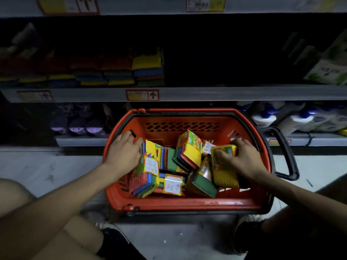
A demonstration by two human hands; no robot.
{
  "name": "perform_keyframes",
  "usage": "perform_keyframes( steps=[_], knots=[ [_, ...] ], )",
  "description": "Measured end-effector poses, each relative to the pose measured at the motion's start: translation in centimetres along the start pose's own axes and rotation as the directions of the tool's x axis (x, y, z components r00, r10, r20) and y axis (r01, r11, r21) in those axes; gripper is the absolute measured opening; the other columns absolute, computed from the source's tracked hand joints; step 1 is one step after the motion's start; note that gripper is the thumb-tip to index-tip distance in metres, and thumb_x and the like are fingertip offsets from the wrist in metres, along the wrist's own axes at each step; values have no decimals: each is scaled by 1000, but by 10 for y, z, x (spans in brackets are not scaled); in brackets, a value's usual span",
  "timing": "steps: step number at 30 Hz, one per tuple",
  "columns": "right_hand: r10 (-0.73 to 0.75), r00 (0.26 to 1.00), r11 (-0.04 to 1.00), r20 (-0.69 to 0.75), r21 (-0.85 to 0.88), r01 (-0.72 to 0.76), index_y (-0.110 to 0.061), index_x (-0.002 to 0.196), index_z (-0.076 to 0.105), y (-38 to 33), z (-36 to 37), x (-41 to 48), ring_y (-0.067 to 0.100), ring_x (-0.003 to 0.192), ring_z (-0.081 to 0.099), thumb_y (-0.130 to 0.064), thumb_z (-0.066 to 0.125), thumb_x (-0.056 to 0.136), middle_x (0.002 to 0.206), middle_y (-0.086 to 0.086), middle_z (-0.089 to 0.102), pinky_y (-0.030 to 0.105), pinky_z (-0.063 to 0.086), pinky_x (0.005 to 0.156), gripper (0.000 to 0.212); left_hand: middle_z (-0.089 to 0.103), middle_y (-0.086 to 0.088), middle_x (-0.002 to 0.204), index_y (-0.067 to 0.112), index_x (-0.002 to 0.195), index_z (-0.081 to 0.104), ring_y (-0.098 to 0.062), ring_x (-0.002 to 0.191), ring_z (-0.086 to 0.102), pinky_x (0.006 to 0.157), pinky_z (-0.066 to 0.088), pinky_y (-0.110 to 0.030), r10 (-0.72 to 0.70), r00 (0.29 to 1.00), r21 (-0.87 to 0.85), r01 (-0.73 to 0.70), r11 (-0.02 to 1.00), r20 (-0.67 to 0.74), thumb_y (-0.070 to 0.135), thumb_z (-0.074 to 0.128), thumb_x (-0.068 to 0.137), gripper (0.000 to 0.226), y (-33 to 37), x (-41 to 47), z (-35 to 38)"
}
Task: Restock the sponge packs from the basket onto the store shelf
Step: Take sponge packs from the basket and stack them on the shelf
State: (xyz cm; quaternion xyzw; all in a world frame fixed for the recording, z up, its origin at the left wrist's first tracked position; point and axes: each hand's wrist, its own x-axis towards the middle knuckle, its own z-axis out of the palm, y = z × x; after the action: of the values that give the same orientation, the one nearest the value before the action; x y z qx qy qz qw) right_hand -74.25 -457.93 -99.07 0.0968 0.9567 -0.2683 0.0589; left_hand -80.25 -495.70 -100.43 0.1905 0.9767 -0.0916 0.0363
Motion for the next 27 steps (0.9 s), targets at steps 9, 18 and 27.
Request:
perform_keyframes(
  steps=[9, 18, 27],
  knots=[
    [-28, 998, 998, -47, 58, 31, -17, 114, 65, -17, -6, -31, 18, 92, 56, -60, 75, 81, 109, 0, 54, 31, 44, 74, 55, 68, -15, 116, 15, 129, 65, -37, 116, 56, 110, 36, -48, -23, 999, 9, 24, 1000, -29, 36, 55, 92, 44, 25, -10, -11],
    [-176, 982, 973, -71, 140, 184, -23, 129, 61, -76, -21, -46, 16, 107, 55, -50, 85, 76, 116, -3, 48, 33, 53, 93, 64, 66, -3, 129, 24, 141, 58, -27, 126, 55, 113, 33, -43, 10, 984, -303, -65, 951, -179, 55, 38, 101, 55, 55, -29, -49],
    [-217, 975, 766, -53, 609, 203, -23, 134, 58, -153, -54, -22, 8, 101, 66, -43, 83, 80, 118, -8, 61, 18, 59, 72, 63, 68, 6, 121, 37, 130, 60, -18, 114, 63, 96, 52, -43, -131, 977, -833, -69, 549, -167, 70, 23, 98, 59, 66, -11, -120]
  ],
)
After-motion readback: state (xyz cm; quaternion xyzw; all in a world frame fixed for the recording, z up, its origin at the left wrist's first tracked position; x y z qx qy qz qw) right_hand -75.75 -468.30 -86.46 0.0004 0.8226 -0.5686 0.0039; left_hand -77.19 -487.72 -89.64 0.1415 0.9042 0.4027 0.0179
